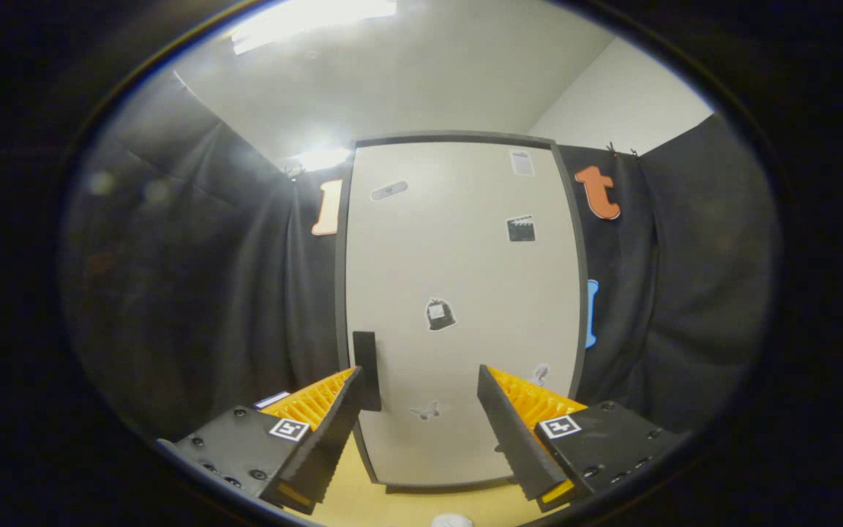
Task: Open the shoe cabinet door, grab the shoes and put them into the shoe cabinet, then close the shoe cabinet door.
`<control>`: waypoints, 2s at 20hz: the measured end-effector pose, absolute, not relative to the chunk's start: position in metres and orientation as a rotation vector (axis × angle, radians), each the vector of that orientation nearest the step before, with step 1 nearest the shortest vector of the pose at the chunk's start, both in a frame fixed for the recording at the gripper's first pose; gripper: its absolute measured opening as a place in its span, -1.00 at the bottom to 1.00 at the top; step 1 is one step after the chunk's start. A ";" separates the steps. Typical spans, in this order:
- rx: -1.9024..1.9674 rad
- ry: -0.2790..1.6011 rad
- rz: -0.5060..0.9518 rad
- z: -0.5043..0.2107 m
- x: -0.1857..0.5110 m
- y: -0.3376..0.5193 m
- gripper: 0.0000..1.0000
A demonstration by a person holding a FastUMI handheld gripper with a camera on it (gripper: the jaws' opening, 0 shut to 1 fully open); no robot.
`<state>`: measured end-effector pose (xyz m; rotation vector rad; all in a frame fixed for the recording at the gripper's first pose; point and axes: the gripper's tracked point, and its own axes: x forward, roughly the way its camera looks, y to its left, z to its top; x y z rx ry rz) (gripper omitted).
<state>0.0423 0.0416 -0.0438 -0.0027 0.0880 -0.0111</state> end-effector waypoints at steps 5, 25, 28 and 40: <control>0.050 0.092 -0.049 -0.064 0.089 0.076 0.95; 0.023 0.153 -0.085 -0.130 0.180 0.106 0.16; -0.012 0.141 -0.104 -0.128 0.184 0.106 -0.07; -0.002 0.160 -0.097 -0.128 0.175 0.106 -0.71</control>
